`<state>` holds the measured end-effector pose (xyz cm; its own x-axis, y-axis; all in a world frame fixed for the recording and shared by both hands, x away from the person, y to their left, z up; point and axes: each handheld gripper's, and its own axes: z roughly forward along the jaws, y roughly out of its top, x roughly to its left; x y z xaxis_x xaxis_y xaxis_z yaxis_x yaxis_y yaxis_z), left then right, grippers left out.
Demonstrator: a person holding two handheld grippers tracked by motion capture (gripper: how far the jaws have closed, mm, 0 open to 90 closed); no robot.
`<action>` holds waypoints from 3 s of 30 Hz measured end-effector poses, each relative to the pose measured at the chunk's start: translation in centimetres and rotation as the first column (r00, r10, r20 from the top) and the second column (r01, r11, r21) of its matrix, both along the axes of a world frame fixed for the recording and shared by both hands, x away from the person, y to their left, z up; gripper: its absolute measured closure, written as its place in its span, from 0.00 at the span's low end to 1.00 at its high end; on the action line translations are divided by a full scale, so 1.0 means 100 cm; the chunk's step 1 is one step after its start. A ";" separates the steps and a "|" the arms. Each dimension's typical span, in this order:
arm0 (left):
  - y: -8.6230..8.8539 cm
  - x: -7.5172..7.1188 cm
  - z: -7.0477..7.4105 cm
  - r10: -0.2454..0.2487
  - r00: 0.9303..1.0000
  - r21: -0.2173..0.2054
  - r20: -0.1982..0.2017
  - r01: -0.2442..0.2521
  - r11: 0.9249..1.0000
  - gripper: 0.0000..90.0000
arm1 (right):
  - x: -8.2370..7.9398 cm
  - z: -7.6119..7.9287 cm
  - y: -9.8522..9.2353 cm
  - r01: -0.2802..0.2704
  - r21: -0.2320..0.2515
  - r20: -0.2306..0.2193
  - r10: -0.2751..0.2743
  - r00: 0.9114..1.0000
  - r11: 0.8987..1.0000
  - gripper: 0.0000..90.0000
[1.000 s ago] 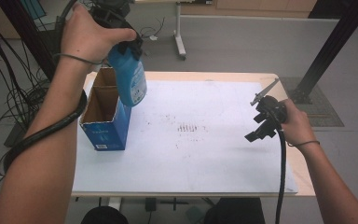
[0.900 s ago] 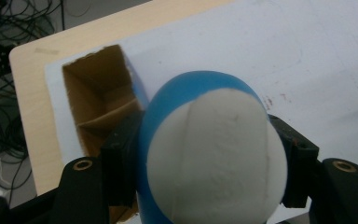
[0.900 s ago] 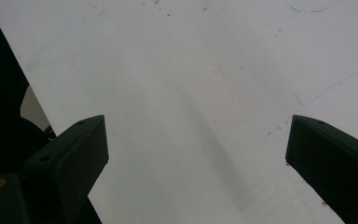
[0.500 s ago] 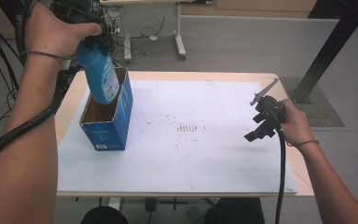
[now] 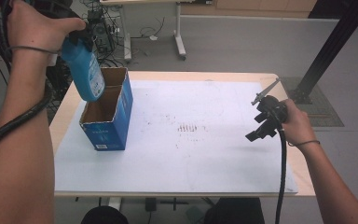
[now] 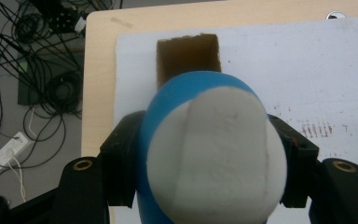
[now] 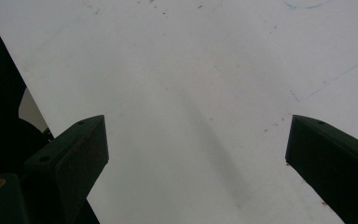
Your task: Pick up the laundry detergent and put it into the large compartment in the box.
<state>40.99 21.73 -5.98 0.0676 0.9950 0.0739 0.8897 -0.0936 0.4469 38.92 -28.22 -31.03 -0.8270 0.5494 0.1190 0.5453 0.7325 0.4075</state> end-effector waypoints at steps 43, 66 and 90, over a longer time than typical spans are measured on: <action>0.004 0.021 -0.082 0.021 0.993 -0.021 -0.113 -0.023 1.000 0.42 | 0.003 -0.003 0.000 -0.001 0.003 0.001 0.001 1.000 1.000 0.06; 0.006 0.030 -0.139 0.031 0.980 -0.019 -0.197 -0.035 0.999 0.42 | 0.001 -0.007 -0.003 0.008 0.003 -0.005 -0.008 1.000 1.000 0.06; 0.004 0.031 -0.171 0.037 0.976 -0.009 -0.213 -0.040 0.999 0.42 | 0.000 -0.006 -0.001 0.006 -0.002 -0.003 -0.006 1.000 1.000 0.06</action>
